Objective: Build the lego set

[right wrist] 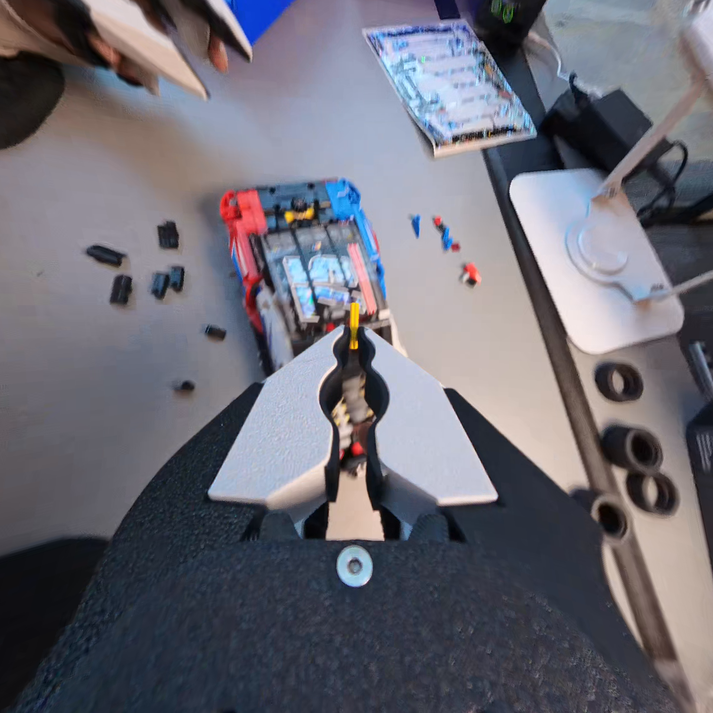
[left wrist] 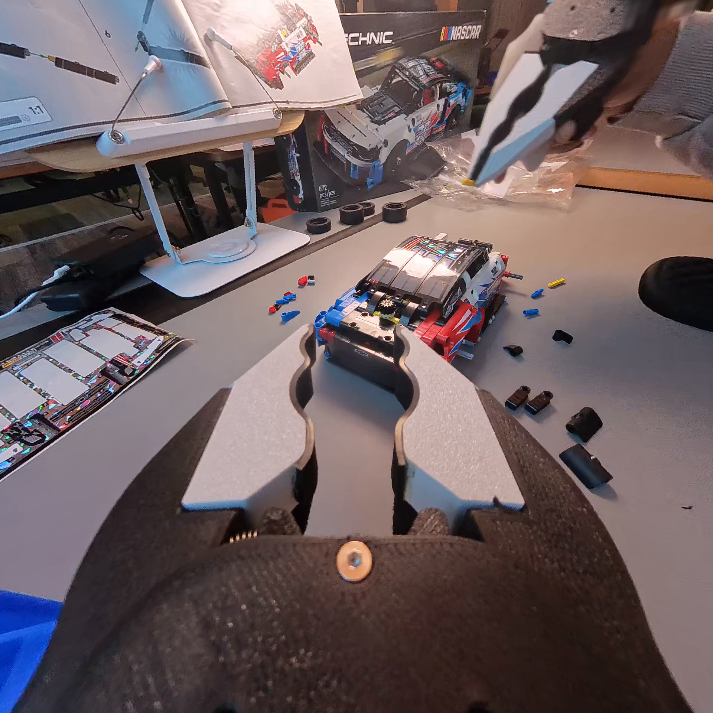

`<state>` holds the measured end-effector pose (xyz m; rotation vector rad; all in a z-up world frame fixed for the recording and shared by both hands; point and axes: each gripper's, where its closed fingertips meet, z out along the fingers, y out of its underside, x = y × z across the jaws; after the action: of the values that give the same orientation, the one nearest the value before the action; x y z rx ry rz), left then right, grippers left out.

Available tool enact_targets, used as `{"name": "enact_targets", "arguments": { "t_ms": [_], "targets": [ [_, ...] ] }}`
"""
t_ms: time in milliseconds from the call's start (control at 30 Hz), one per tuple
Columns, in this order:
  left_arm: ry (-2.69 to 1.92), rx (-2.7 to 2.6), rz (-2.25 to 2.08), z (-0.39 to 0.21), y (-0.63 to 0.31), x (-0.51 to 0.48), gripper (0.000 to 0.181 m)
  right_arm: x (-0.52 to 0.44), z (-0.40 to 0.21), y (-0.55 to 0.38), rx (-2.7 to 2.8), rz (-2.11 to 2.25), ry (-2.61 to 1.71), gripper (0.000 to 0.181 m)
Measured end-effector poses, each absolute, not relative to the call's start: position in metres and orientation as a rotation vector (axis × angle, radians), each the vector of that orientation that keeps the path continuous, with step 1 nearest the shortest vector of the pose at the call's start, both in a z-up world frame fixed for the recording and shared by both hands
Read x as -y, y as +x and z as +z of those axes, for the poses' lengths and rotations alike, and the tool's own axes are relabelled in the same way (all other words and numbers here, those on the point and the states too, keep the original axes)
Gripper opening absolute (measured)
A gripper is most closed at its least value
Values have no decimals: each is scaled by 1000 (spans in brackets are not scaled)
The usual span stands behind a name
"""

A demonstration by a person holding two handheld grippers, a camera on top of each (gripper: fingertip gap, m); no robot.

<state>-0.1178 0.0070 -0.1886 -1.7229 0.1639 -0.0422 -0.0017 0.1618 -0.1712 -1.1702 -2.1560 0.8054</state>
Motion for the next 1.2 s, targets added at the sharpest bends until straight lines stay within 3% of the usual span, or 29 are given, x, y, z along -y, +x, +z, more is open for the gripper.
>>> {"name": "enact_targets", "arguments": {
  "t_ms": [267, 600, 867, 1000, 1200],
  "targets": [
    [-1720, -186, -40, -187, -111, -7, 37, -180, -248, 128, 2060, 635, -1572, 2],
    [-1718, -207, -27, -186, -105, -6, 37, -188, -285, 143, 2021, 563, -1662, 2],
    [-1714, -205, -42, -185, -105, -4, 38, -186, -281, 136, 2031, 549, -1635, 8],
    [-1729, -209, -27, -182, -108, -1, 35, -183, -248, 116, 1878, 693, -1597, 13],
    [-1792, -112, 258, -123, -199, 38, 30, -176, -190, 92, 1648, 873, -1464, 14]
  ]
}}
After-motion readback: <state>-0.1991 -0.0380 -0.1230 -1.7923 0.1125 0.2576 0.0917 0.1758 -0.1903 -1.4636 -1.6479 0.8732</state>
